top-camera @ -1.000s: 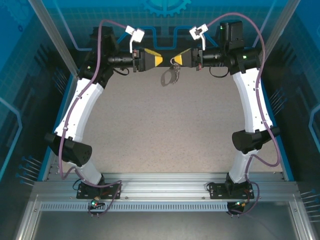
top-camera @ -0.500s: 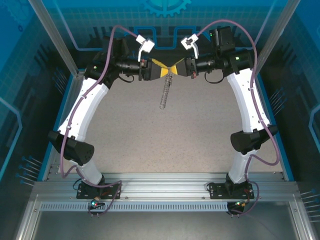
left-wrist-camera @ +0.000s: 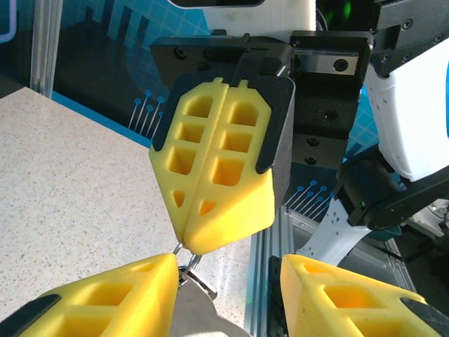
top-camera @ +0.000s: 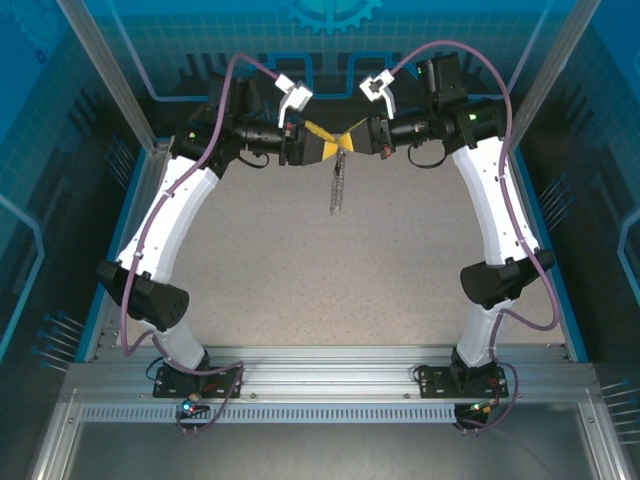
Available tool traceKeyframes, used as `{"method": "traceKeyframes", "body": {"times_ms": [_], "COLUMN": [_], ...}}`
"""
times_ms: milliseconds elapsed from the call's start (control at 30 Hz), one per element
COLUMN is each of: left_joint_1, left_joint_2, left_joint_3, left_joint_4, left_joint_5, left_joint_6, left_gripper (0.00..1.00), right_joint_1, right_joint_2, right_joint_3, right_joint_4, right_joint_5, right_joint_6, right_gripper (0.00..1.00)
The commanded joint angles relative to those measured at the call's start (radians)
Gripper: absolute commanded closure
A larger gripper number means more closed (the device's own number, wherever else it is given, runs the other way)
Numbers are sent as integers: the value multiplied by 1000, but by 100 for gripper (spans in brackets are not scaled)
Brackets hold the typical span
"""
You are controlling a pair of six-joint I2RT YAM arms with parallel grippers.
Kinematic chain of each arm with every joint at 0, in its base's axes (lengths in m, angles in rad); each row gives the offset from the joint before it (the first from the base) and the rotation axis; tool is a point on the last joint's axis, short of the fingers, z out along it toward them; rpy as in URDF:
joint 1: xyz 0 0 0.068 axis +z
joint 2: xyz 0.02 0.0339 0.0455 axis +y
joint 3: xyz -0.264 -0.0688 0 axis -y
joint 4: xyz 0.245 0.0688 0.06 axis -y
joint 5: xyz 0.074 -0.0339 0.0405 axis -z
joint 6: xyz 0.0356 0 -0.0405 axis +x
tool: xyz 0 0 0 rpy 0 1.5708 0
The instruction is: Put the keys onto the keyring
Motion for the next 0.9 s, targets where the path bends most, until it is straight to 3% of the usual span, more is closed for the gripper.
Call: {"method": "traceKeyframes", "body": {"times_ms": [0, 167, 867], "left_joint_1": [21, 61, 42], "left_joint_2": [-36, -89, -36], "left_joint_3": [-42, -127, -98], "left_joint_4": [71, 243, 192], "left_joint_5": [-36, -47, 54], "left_joint_6": [-13, -102, -116], "left_gripper": [54, 53, 57], "right_joint_1": [10, 7, -1], "right_joint_2": [-24, -30, -27], "right_joint_3": [-5, -23, -37], "right_joint_4": [-9, 4, 155], "right_joint_5": [-32, -38, -126], "right_joint_6": [-12, -14, 100], "right_gripper": [100, 100, 100]}}
